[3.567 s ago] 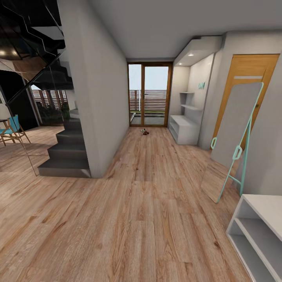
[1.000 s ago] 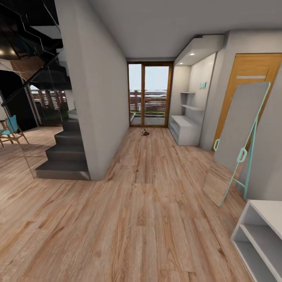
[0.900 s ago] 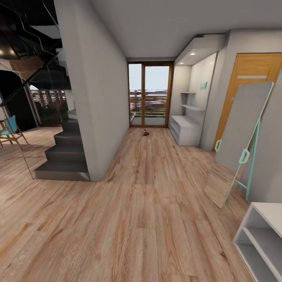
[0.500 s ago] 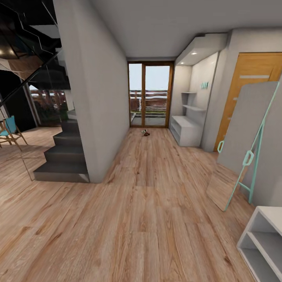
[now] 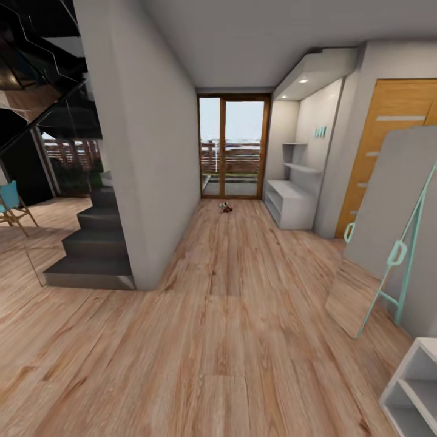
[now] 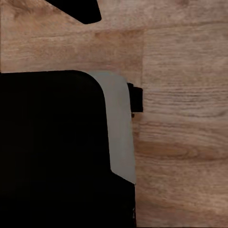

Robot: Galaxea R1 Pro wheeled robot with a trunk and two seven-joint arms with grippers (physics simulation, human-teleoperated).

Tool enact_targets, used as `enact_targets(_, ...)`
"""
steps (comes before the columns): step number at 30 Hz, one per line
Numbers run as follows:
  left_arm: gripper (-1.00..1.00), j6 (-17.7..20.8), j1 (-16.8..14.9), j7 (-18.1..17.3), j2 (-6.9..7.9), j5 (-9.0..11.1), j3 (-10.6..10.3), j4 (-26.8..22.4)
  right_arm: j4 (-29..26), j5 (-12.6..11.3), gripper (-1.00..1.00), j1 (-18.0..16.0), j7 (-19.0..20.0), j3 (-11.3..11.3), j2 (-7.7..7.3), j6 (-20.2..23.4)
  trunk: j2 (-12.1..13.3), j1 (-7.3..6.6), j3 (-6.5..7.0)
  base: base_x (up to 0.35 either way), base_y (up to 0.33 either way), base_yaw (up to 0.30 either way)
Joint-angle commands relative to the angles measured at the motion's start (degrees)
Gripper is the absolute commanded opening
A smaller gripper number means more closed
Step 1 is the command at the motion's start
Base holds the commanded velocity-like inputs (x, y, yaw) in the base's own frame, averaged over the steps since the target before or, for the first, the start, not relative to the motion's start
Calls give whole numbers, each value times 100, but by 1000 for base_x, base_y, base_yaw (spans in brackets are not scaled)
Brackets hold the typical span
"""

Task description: Pick up the two gym shoes and the two sandals from the corridor floor and place them onto the hallstand (shoe rack) in the corridor, making sure they are on the rack and not on the floor. Arrange them so the two gym shoes are next to each other and the two sandals are next to each other.

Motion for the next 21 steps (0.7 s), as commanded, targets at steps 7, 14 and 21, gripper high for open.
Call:
enact_targets(7,100,4,-123,-2,0,20,2,-743,-664,-4,100,0,-30,3,0,0,0,0,-1,323,0,0)
enact_targets(14,100,17,-301,1,-7,50,21,-1304,-1282,1,100,0,-20,15,1,-3,0,0,-1,334,0,0)
enact_targets(21,100,14,-429,26,-8,55,25,-1397,-1336,4,100,0,-19,23,3,-8,0,0,-1,335,0,0)
